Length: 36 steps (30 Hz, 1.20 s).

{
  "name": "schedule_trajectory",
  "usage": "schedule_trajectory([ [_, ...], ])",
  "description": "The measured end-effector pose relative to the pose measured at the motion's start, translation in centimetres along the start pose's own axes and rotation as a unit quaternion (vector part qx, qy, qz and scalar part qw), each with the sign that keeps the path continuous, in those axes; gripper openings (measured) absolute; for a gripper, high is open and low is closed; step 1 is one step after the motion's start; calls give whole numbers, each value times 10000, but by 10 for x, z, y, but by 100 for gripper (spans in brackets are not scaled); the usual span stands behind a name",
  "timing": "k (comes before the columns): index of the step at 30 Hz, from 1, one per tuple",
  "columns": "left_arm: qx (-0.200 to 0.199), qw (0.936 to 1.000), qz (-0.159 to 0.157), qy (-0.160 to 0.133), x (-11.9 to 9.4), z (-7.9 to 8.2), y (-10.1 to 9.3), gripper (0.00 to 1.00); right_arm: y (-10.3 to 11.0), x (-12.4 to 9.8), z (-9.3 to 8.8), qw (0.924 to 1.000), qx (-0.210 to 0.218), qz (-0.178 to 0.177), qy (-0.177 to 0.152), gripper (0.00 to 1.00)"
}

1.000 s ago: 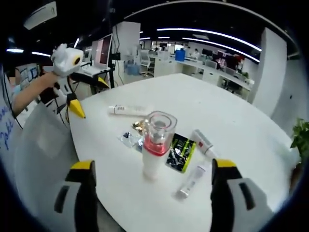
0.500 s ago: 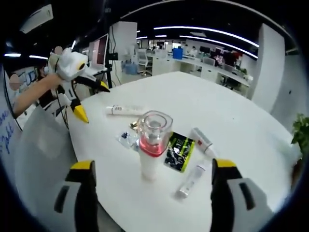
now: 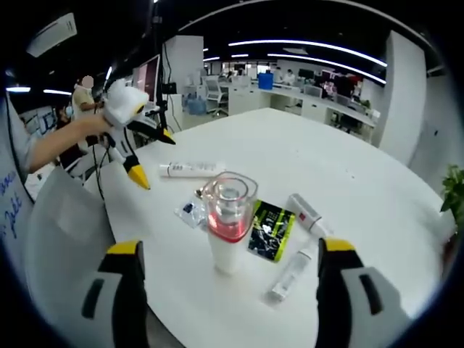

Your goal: Arrange the skincare products in the storage area until every visible bottle or jar stands upright without overlapping.

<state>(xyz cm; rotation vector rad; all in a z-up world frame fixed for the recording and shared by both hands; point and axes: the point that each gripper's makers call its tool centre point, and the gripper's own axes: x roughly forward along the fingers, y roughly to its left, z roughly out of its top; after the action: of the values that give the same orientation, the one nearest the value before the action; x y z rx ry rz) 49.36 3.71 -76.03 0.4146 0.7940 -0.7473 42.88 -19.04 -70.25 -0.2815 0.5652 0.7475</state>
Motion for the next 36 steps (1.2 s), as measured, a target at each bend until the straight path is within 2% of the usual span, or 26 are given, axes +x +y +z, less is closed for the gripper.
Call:
schedule_trajectory([
  [14,30,9995,-49,315,24,-1,22,89,-7,0,-6,9999,133,-34,47,100],
  [21,-141,9989,-114,436,33,-4,29,84,-11,1,-7,9998,152,-56,82,100],
  [32,-101,9979,-56,643,50,-9,42,70,-13,3,-6,9997,223,-27,82,100],
  [36,-167,9971,-134,725,56,-11,43,67,-15,4,-6,9997,239,-27,101,100],
])
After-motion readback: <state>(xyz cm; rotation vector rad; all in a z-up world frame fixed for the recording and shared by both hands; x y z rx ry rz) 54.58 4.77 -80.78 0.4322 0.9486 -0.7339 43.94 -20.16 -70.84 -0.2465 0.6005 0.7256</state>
